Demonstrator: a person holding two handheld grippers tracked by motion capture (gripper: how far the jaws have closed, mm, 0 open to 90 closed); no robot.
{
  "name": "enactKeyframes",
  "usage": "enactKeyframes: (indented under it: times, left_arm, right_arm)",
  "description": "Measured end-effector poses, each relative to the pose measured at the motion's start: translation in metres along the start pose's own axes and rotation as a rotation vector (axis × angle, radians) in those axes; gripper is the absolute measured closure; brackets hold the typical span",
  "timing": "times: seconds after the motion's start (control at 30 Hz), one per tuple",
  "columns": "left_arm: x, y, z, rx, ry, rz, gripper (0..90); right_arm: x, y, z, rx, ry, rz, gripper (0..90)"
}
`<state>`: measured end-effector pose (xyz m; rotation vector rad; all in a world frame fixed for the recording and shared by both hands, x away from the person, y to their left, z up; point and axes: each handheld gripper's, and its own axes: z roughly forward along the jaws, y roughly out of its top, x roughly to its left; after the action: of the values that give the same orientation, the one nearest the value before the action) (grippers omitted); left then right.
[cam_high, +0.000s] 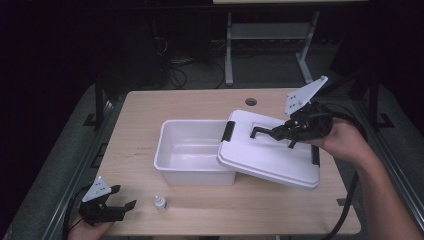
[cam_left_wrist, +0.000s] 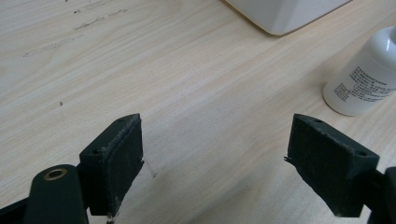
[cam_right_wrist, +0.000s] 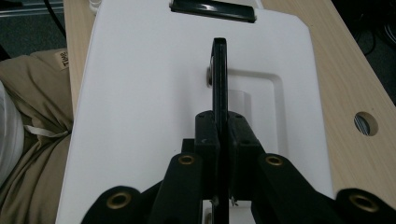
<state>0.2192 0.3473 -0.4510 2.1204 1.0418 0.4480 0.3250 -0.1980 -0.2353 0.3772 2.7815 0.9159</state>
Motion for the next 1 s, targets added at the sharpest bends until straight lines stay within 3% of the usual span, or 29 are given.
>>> enactKeyframes:
  times: [1.0]
  left_arm:
    - [-0.001,0.001,0.001,0.005,0.005,0.008,18.1]
  right_arm:
    - [-0.001,-0.061,-0.013,0.006,-0.024,0.09,84.0]
